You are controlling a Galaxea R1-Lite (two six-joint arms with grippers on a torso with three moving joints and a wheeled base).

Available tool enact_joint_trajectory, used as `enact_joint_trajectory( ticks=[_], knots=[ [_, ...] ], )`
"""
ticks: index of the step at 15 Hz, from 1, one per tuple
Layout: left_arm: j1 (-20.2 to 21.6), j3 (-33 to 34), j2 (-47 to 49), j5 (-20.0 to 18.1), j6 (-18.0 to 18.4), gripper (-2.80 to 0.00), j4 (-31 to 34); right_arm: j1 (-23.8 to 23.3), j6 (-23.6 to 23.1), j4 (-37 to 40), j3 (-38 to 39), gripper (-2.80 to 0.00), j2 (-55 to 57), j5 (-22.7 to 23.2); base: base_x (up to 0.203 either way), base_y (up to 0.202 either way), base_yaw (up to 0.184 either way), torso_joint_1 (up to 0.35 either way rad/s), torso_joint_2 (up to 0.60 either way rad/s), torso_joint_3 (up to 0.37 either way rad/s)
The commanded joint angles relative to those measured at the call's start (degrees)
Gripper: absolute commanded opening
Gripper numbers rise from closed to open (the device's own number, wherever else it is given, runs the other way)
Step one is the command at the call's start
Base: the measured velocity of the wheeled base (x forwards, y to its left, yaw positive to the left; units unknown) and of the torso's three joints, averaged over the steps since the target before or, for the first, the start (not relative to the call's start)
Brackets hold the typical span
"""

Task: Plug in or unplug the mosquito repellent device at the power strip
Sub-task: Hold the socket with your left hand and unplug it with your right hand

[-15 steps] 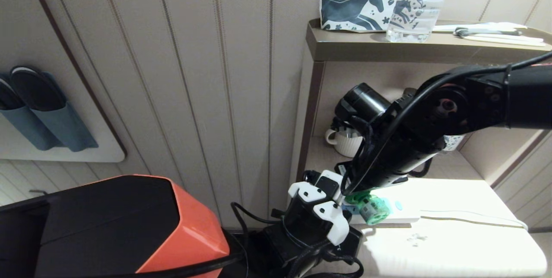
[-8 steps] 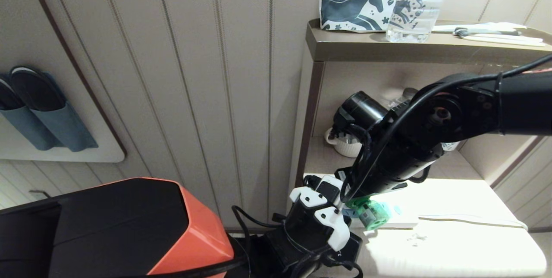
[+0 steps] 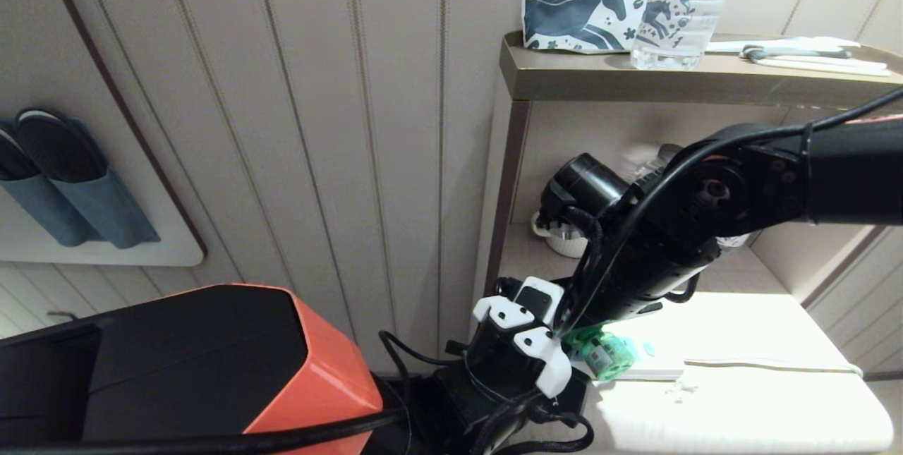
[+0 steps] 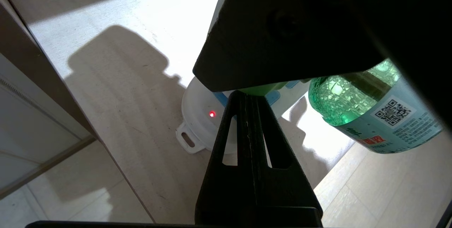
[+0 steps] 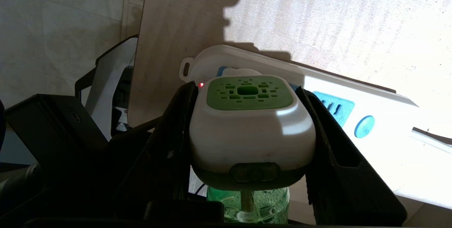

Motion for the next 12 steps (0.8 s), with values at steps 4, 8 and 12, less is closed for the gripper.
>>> enact_joint_trajectory(
  ticks=[4, 8, 12],
  knots=[
    [0.05, 0.70, 0.57, -0.02, -0.19, -2.80, -0.67, 0.02, 0.08, 0.32, -0.59, -2.80, 0.39, 0.05, 0.000, 0.000, 0.000, 0.000, 0.00, 0.000],
    [0.05, 1.28, 3.05, 0.05, -0.36, -2.80, -0.67, 0.11, 0.08, 0.32, -0.50, -2.80, 0.13, 0.05, 0.000, 0.000, 0.000, 0.000, 0.00, 0.000],
    [-0.04, 1.22, 4.33, 0.07, -0.27, -2.80, -0.67, 0.11, -0.01, 0.32, -0.89, -2.80, -0.33, 0.05, 0.000, 0.000, 0.000, 0.000, 0.00, 0.000]
  ],
)
